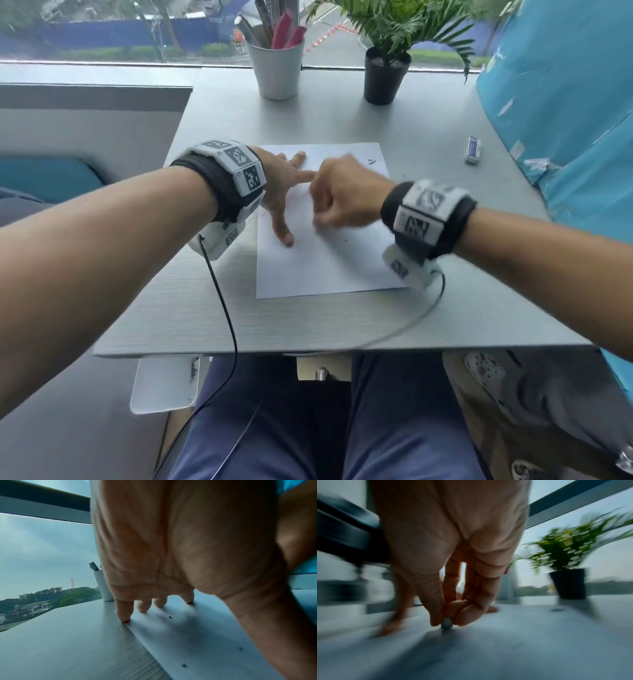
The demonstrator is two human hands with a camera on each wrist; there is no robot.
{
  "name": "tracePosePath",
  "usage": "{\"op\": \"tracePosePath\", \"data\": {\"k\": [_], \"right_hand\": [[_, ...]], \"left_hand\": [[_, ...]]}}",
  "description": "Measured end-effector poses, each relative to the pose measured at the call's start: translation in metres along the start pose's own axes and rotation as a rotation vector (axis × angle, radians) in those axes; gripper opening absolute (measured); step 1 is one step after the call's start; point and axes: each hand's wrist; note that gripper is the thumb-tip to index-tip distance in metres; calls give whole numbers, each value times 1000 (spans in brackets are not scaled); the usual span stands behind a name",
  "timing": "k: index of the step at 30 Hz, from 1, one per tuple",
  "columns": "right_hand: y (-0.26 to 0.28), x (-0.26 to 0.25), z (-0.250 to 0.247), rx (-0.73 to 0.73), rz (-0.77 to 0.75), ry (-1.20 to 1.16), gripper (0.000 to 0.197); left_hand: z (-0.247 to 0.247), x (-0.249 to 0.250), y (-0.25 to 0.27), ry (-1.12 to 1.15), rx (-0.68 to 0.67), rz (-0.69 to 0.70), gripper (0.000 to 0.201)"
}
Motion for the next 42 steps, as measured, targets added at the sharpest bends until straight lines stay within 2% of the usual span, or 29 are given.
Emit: {"op": "tracePosePath", "data": {"k": [2, 3, 8, 10, 14, 15, 17, 20, 22, 24, 27, 28, 30, 32, 34, 37, 42], "right_hand": [[14, -10, 12, -112, -99, -4, 10], [13, -7, 9, -128, -99, -4, 9], [-22, 40, -26, 90, 133, -66, 10], [-14, 28, -17, 81, 92, -33, 9], [21, -10, 13, -116, -117, -3, 10], [20, -10, 11, -125, -133, -5, 9], [2, 8, -2, -52, -71, -11, 9], [-20, 37, -21, 104, 103, -27, 10], [-17, 31, -16, 150, 103, -25, 5], [0, 10, -2, 84, 16, 4, 4], [23, -15, 13, -109, -102, -10, 9], [23, -15, 10, -106, -107, -7, 9], [14, -2, -2, 9, -46, -5, 8], [7, 17, -16, 101, 81, -4, 6], [7, 33, -24, 54, 180, 32, 7], [12, 43, -24, -8, 222, 2, 10], [11, 40, -20, 15, 231, -6, 15]], "left_hand": [[0, -1, 0, -4, -8, 11, 149], [0, -1, 0, -6, -10, 14, 149], [2, 1, 0, -4, 3, 0, 145], [1, 1, 1, -11, 5, -3, 145], [0, 2, 2, -8, -7, 24, 147], [0, 2, 3, -8, -10, 26, 147], [1, 1, 3, -9, -9, 20, 145], [1, 2, 3, 5, -10, 11, 144], [0, 2, 2, 6, -11, 5, 145], [0, 1, 0, -14, -5, 7, 146], [1, 0, 0, 2, -14, 33, 147], [1, 0, 0, 1, -14, 37, 146], [2, -2, -1, 2, -8, 41, 144], [5, -5, 1, 26, -12, 54, 141], [7, -9, 1, 35, -9, 69, 138], [5, -11, 4, 15, 20, 87, 130], [12, -5, 13, -90, 196, 136, 103]]}}
Point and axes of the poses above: each hand's wrist, its own y-axis away from the middle knuckle, its own z-axis out of the palm, x = y × z, and after that the axes turned 4 degrees about -x, right-handed
